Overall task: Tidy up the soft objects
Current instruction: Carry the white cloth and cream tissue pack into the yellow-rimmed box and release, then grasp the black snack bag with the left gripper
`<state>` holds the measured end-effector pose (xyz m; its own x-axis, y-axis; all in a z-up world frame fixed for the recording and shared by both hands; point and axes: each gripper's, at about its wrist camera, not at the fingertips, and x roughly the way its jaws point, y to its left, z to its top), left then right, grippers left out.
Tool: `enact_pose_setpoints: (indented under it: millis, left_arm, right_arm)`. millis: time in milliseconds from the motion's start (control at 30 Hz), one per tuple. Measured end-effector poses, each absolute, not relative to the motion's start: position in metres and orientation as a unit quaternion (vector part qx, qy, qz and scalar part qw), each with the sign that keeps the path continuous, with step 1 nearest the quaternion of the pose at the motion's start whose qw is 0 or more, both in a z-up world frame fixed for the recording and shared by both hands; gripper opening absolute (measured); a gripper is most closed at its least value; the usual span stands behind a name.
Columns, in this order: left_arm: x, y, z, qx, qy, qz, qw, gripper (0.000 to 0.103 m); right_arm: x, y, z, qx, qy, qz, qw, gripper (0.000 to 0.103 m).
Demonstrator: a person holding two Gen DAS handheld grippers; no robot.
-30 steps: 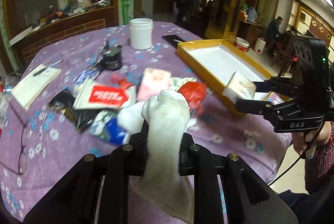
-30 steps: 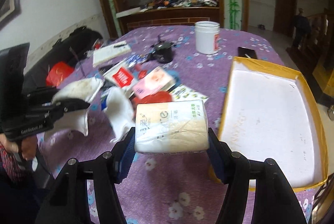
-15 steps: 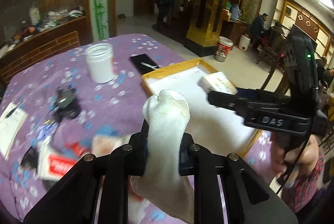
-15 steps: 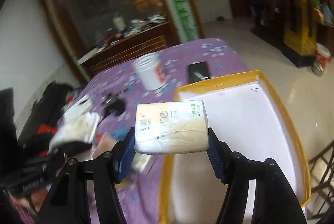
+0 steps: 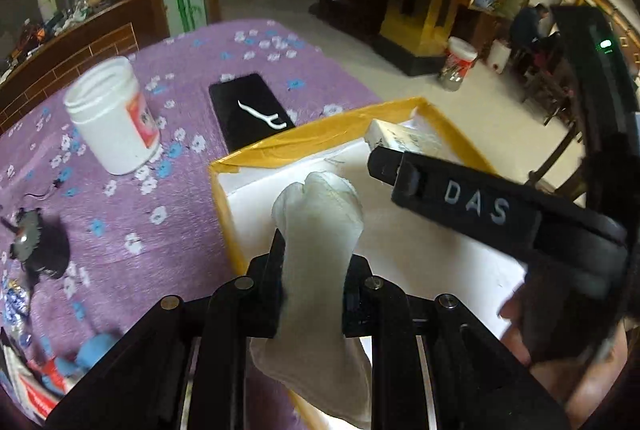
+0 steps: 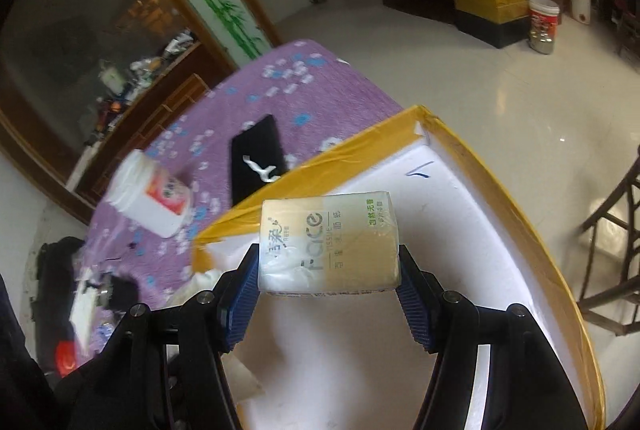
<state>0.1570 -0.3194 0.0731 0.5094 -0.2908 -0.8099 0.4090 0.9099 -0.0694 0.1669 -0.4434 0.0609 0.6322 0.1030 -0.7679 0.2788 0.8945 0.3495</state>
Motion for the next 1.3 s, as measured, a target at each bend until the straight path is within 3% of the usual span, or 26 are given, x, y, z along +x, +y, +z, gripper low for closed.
enact_pose_setpoints:
  millis: [467, 567, 600, 667, 733, 1300]
  left_arm:
    - [0.175, -0.334, 0.044, 0.058, 0.478, -0.185, 0.857, 0.017]
    - [0.175, -0.332, 0.047, 0.041, 0.474, -0.193, 0.858, 0.022]
    - [0.175, -0.331, 0.048, 0.039, 0.471, -0.191, 0.86, 0.028]
    - [0.175, -0.329, 0.05, 0.032, 0.471, -0.191, 0.86, 0.059]
    - [0.175, -0.326, 0.053, 0.022, 0.468, -0.193, 0.862, 0.067]
    - [0.127, -0.28, 0.115, -0.036, 0.423, -0.196, 0.884, 0.067]
  right_arm:
    - [0.188, -0.451, 0.028, 0.235, 0.453, -0.046, 0.859, 0.068]
    - [0.188, -0.452, 0.026, 0.239, 0.455, -0.044, 0.857, 0.069]
    - [0.187, -0.453, 0.027, 0.241, 0.454, -0.043, 0.857, 0.07]
    - [0.188, -0.453, 0.028, 0.246, 0.449, -0.043, 0.858, 0.075]
    - [0.187, -0.453, 0.03, 0.246, 0.442, -0.046, 0.861, 0.076]
    - [0.135, -0.446, 0.089, 0.246, 0.354, -0.029, 0.902, 0.076]
